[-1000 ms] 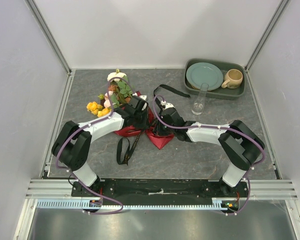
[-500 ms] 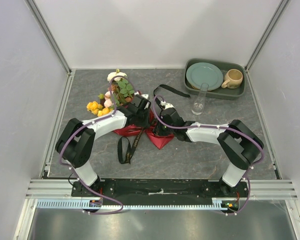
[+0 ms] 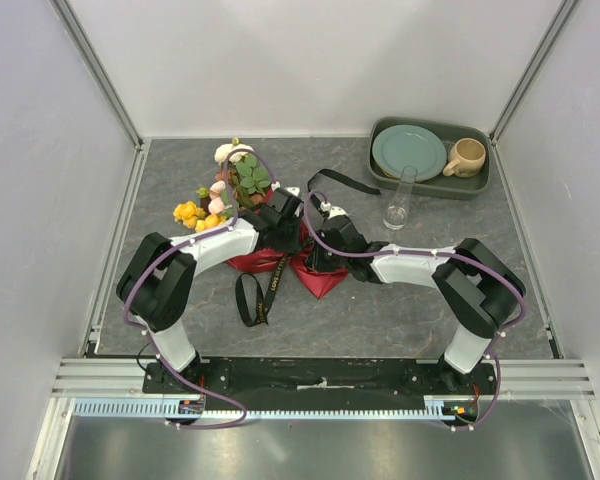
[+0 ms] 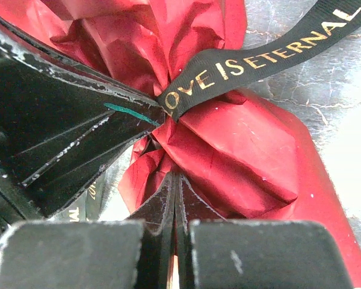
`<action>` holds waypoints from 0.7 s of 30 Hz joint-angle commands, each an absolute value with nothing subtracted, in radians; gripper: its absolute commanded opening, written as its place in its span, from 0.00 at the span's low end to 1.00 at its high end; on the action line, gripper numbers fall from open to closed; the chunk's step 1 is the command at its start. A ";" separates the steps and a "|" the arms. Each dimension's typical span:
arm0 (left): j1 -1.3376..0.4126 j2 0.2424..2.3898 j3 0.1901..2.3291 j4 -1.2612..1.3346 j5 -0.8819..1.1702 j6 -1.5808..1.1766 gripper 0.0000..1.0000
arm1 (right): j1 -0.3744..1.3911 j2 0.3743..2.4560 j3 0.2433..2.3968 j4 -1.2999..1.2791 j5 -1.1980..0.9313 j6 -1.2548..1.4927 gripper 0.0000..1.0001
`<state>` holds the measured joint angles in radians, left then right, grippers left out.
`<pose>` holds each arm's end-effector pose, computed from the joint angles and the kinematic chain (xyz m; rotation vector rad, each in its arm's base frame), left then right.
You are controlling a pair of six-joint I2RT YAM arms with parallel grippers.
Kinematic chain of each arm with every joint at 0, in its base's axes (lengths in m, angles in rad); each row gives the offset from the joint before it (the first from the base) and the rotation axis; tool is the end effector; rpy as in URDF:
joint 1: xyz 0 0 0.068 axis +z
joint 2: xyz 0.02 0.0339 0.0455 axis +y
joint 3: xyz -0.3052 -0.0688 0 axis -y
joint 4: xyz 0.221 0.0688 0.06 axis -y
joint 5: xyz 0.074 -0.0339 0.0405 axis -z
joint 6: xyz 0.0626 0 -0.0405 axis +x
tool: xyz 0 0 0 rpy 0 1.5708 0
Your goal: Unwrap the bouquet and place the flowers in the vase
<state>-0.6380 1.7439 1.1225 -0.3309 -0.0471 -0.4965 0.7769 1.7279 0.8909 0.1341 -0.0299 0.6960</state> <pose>0.2960 -0.2158 0.2230 0.1623 2.5630 -0.3899 0.2586 0.2569 0.2027 -0.1139 2.4027 0.7753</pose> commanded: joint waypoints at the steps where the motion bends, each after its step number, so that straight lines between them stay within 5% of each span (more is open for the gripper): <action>1: -0.641 1.739 1.111 -0.327 -0.090 -0.459 0.22 | 0.782 1.743 0.925 0.138 -0.035 0.700 0.00; 6: -0.641 1.683 1.100 -0.322 -0.035 -0.462 0.02 | 0.781 1.738 0.922 0.132 -0.011 0.704 0.00; 21: -0.617 1.387 0.954 -0.224 -0.057 -0.456 0.02 | 0.778 1.752 0.894 0.133 0.091 0.769 0.00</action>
